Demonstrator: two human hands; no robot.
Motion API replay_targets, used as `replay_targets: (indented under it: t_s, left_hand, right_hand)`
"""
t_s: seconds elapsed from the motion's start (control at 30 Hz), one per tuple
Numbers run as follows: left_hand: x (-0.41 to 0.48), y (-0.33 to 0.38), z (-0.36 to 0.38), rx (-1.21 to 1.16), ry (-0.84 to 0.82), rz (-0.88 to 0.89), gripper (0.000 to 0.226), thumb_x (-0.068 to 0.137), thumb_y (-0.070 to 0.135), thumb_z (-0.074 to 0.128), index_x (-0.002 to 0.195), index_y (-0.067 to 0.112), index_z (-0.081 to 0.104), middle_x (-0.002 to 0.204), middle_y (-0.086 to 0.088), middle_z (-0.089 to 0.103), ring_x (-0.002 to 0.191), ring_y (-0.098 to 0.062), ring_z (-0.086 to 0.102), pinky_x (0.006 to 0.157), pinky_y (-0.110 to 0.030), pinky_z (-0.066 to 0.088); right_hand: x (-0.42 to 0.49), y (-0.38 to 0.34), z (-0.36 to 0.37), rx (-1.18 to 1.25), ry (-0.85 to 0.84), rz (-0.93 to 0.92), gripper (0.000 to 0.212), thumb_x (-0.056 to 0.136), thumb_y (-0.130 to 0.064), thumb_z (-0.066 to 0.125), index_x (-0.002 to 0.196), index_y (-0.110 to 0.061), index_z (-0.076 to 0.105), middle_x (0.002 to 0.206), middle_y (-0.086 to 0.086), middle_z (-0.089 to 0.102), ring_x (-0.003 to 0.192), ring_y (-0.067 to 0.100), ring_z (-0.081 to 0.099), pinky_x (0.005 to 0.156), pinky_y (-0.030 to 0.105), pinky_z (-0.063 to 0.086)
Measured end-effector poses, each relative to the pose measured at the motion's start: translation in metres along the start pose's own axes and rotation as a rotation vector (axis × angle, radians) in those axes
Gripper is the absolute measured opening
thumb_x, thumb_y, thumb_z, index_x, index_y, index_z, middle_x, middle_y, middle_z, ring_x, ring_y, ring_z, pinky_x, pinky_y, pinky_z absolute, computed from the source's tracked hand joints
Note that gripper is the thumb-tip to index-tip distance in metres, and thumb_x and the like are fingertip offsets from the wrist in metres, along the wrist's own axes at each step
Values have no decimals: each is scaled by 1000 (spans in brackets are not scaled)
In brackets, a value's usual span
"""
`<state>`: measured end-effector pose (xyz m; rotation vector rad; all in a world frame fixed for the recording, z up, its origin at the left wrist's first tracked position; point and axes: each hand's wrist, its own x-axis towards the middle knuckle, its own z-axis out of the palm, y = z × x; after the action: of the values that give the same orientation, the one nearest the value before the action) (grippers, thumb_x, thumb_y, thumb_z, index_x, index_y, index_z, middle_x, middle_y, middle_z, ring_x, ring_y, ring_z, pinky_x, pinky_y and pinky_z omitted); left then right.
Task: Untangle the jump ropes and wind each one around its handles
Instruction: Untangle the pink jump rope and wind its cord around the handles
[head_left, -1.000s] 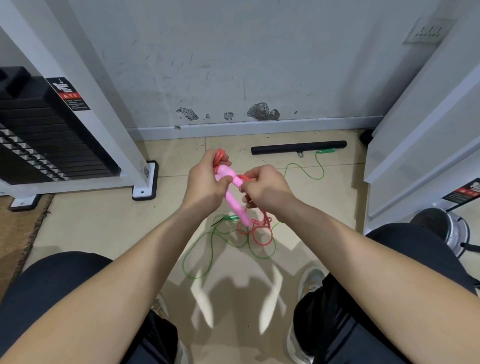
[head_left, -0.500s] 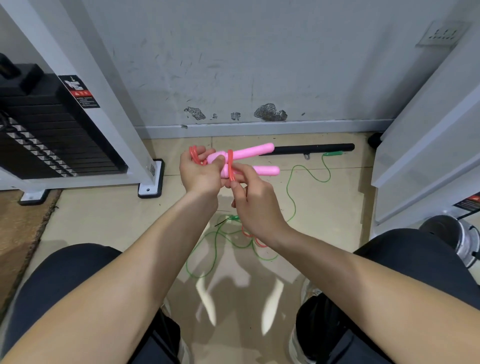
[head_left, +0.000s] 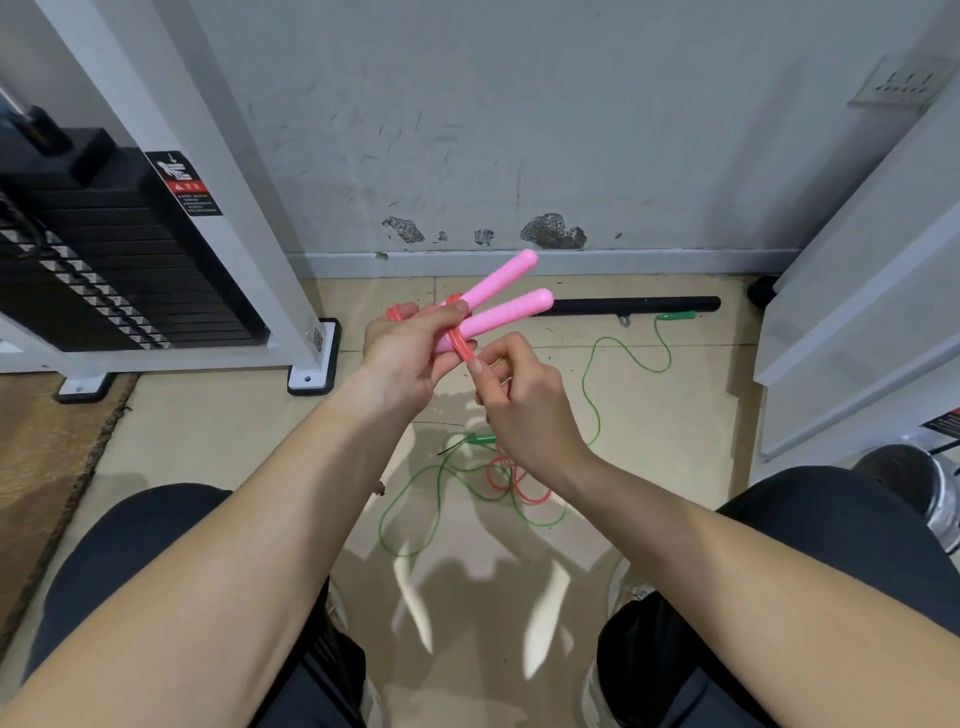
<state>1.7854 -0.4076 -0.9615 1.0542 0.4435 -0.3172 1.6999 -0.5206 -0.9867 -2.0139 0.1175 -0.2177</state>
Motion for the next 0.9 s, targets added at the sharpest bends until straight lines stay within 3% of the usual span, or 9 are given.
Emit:
replay_targets:
  t_s: [0.17,0.23,0.3,0.37,0.5,0.63,0.77,0.83,0.9]
  left_hand:
    - [-9,19,-9,94,-167,-18,46,82,-9,73,108,13,42,106,-10,75,86,-24,75,66,-43,63]
    - [-14,22,-11,211,-244,-10,47,80,-10,74,112,12,46,107,-6,73,89,-27,75,69,-47,62]
    - [-21,21,-11,329,-333,-6,50,79,-10,75,114,13,49,108,-2,70,92,-28,73,70,-48,62]
    - [-26,18,-11,501,-432,36,53,77,-9,77,116,14,49,103,3,66,93,-24,70,73,-50,62]
    - [-34,8,-14,847,-583,144,63,78,-6,79,128,11,46,120,-3,61,95,-11,64,71,-42,63]
    - [-26,-4,-19,1133,-633,358,70,82,7,79,136,13,35,130,-3,49,114,-12,53,69,-24,59]
    - [-12,-18,-23,1292,-523,554,70,87,11,74,142,10,30,136,0,44,120,-5,45,86,-4,37]
    - [-7,-24,-23,1240,-410,618,65,88,8,71,140,11,32,135,1,45,117,-4,45,86,-3,30]
    - [-6,-31,-20,1167,-310,654,61,89,5,69,139,11,35,133,3,46,116,-6,47,89,-7,30]
  right_hand:
    - [24,15,-35,-71,-373,116,46,98,-54,53,72,-17,63,61,-12,49,56,6,43,61,33,37]
    - [33,16,-51,-141,-449,157,46,93,-57,59,65,-20,56,58,-14,49,54,4,41,59,28,33]
    - [37,18,-62,-274,-519,204,52,75,-68,61,64,-20,45,59,-11,42,57,11,35,59,30,26]
    - [39,19,-69,-362,-593,213,54,71,-69,64,66,-18,46,65,-1,38,61,16,32,59,31,22]
    - [46,25,-79,-207,-633,241,29,89,-24,75,65,-17,61,61,-2,45,63,17,36,57,31,24]
    - [48,21,-76,-114,-573,324,18,94,-14,67,87,1,71,61,-3,49,51,11,37,51,26,28]
    - [40,9,-67,61,-515,446,20,94,3,52,84,-2,69,71,6,60,47,11,47,49,25,36]
    - [35,2,-64,193,-473,470,19,94,4,50,92,5,69,79,11,64,51,15,55,53,26,45]
    - [32,-4,-61,297,-428,468,20,96,5,50,104,14,66,84,15,66,52,18,59,56,30,45]
